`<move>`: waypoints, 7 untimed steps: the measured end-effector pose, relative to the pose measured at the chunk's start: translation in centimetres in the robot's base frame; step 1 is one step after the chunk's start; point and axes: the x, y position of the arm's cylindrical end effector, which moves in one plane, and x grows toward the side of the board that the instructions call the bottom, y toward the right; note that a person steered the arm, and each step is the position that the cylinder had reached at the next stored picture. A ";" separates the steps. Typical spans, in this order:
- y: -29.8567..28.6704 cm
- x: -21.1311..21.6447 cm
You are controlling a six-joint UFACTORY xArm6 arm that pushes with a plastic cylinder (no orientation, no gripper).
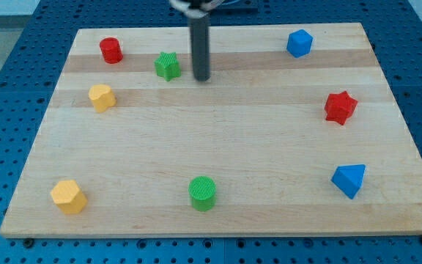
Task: Move yellow heart closer to green star
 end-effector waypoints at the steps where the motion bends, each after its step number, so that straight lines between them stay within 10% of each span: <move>1: -12.0 4.1; 3: -20.6 9.0; 4: -21.2 3.0; 6: -10.2 4.0; 7: -17.3 0.0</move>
